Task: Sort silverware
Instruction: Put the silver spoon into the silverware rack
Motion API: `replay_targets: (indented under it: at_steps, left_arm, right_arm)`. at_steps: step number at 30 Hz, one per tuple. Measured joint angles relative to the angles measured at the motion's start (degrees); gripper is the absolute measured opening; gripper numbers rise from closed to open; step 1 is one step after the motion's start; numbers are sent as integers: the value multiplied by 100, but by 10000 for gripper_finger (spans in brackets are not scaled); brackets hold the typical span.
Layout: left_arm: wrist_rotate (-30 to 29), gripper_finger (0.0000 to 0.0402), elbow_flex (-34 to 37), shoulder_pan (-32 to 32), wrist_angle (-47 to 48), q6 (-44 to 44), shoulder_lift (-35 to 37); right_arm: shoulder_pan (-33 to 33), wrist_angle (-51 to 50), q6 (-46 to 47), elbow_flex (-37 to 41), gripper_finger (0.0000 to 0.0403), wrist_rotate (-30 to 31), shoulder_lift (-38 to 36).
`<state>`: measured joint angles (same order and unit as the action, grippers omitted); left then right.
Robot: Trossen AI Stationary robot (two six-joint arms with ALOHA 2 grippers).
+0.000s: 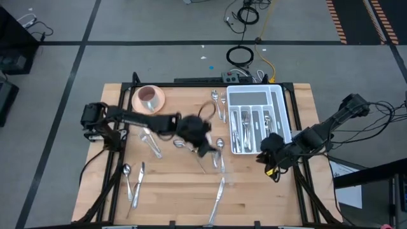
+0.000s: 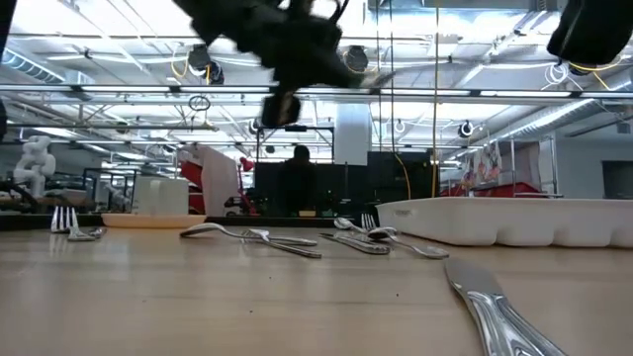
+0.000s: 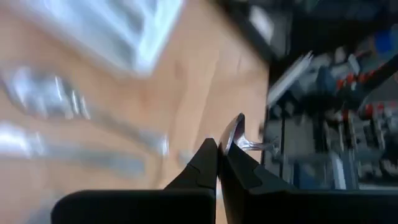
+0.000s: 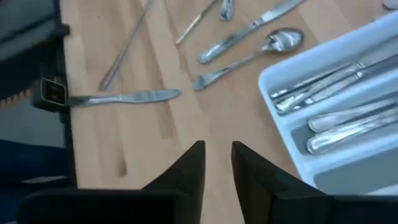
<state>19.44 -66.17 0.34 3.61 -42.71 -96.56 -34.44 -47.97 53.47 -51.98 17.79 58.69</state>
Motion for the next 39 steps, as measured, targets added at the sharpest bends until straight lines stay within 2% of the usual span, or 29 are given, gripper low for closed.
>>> replay_targets:
  at_steps: [4,6,10,14,18,21,26,30,32,35,39]
  left_arm:
    - [-2,4,-622,711,96,390,-67]
    - [-6,4,-880,1018,437,669,-78]
    - [79,4,-1339,1582,876,1079,-188]
    - [126,4,-1972,2027,927,1388,-578]
    - [672,4,-2923,2212,968,1526,-1419]
    - [1093,4,-3899,2258,1058,1603,-2231]
    - [1301,4,-5652,2280,1982,1888,-3551]
    - [1338,4,-6819,2280,2376,1907,-4426]
    - [1337,4,-6804,2280,1971,1664,-4561]
    - [1225,4,-6760,2280,1850,1513,-4637]
    - [1086,4,-6760,2240,2083,1894,-4659]
  right_arm:
    - [-35,298,75,-1,85,16,-435]
    - [-77,423,148,-4,85,21,-673]
    - [-109,191,426,-5,79,34,-1032]
    - [-109,110,620,-5,73,45,-1214]
    - [-109,109,775,-5,73,39,-1252]
    - [-141,134,937,-5,73,28,-1256]
    - [-390,419,981,-5,73,-2,-1268]
    - [-707,677,765,-5,73,-8,-1346]
    - [-843,681,780,-5,73,-1,-1390]
    - [-974,604,786,-5,73,27,-1445]
    - [-973,-408,1190,-5,71,309,-1465]
